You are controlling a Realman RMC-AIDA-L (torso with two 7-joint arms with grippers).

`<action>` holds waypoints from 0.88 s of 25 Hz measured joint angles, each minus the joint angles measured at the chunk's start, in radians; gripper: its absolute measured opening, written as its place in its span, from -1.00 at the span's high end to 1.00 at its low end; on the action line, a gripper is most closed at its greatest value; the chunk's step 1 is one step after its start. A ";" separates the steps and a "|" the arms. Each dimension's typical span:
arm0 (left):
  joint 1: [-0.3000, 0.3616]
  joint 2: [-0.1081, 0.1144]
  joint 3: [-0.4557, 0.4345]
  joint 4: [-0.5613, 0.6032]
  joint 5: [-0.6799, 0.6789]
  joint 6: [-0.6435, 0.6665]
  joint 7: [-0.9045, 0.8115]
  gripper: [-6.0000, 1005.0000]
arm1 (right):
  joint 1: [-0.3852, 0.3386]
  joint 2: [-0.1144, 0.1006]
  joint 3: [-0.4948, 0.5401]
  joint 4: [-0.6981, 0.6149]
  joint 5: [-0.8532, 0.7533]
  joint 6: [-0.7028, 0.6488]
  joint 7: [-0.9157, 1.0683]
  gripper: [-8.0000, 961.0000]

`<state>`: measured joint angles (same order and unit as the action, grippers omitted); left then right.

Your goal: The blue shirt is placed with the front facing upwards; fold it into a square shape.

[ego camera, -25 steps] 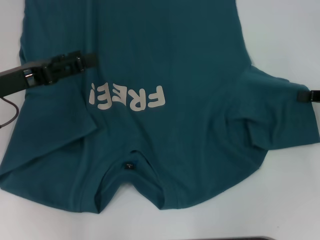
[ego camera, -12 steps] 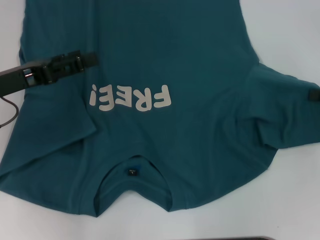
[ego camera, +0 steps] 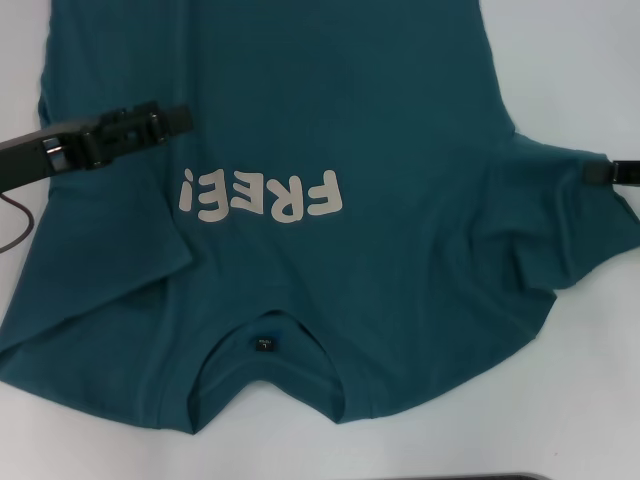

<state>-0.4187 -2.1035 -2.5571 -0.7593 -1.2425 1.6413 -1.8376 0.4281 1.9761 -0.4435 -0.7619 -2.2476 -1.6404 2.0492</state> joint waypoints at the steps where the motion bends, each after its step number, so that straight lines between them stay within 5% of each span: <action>1: 0.000 0.000 0.000 0.000 0.000 0.000 0.000 -0.77 | 0.000 0.000 0.000 0.000 0.000 0.000 0.000 0.96; 10: 0.000 0.005 -0.001 -0.003 0.000 0.000 -0.002 -0.77 | 0.039 0.001 0.004 -0.001 0.000 -0.018 -0.001 0.96; 22: -0.002 0.005 -0.009 0.000 -0.006 -0.001 -0.001 -0.77 | 0.013 -0.030 0.035 -0.004 0.000 -0.004 0.010 0.96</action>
<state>-0.4207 -2.0984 -2.5664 -0.7597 -1.2481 1.6402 -1.8390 0.4410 1.9458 -0.4086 -0.7655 -2.2477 -1.6441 2.0591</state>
